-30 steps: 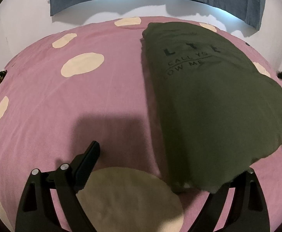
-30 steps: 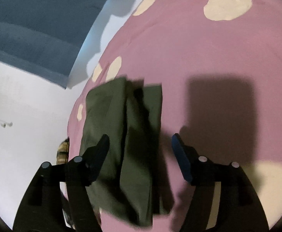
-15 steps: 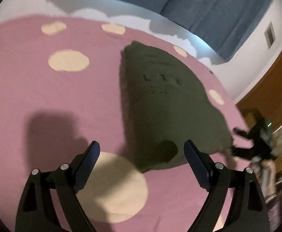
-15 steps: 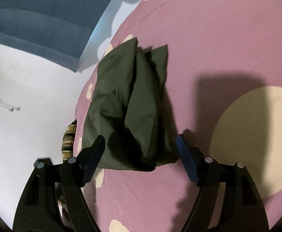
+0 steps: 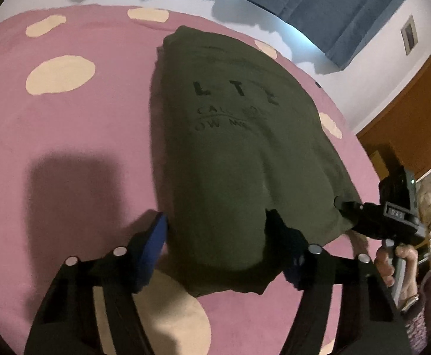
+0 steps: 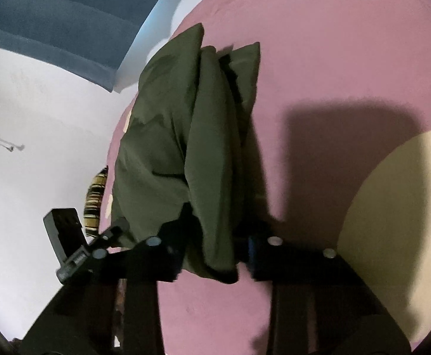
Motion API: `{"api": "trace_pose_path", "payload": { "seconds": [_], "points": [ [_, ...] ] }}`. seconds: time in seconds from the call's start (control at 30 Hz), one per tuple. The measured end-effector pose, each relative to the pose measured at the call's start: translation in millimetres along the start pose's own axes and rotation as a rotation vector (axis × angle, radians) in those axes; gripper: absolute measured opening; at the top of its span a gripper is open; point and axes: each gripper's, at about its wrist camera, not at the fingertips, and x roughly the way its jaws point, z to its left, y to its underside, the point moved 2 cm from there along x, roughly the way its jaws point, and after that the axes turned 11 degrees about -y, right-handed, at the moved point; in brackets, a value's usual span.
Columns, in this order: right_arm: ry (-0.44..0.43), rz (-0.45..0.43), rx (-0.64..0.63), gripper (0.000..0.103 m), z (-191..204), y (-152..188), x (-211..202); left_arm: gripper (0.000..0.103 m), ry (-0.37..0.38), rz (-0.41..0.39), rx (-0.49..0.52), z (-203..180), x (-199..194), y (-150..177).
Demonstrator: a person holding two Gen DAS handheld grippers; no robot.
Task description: Fold small clothes
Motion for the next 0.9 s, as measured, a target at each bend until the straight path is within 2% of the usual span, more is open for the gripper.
{"api": "trace_pose_path", "payload": {
  "seconds": [0.4, 0.67, 0.77, 0.87, 0.9],
  "points": [
    [-0.035, -0.007, -0.01, 0.025, -3.8, -0.2, -3.5, 0.065, -0.01, -0.009, 0.021, 0.7, 3.8, 2.4],
    [-0.037, -0.003, -0.005, 0.026, -4.0, -0.7, -3.4, 0.072, -0.03, -0.033, 0.066, -0.3, 0.9, -0.7],
    [-0.045, 0.001, 0.003, 0.029, -3.3, -0.5, -2.3, 0.075, -0.032, -0.032, 0.069, 1.3, 1.7, -1.7],
    [-0.06, 0.004, 0.006, 0.038, -1.7, -1.0, -3.1, 0.075, -0.01, -0.03, 0.067, 3.2, 0.9, -2.9],
    [-0.069, 0.007, 0.005, 0.043, 0.2, -0.9, -4.0, 0.075, 0.003, -0.031, 0.063, 4.2, -0.9, -3.0]
  ]
}}
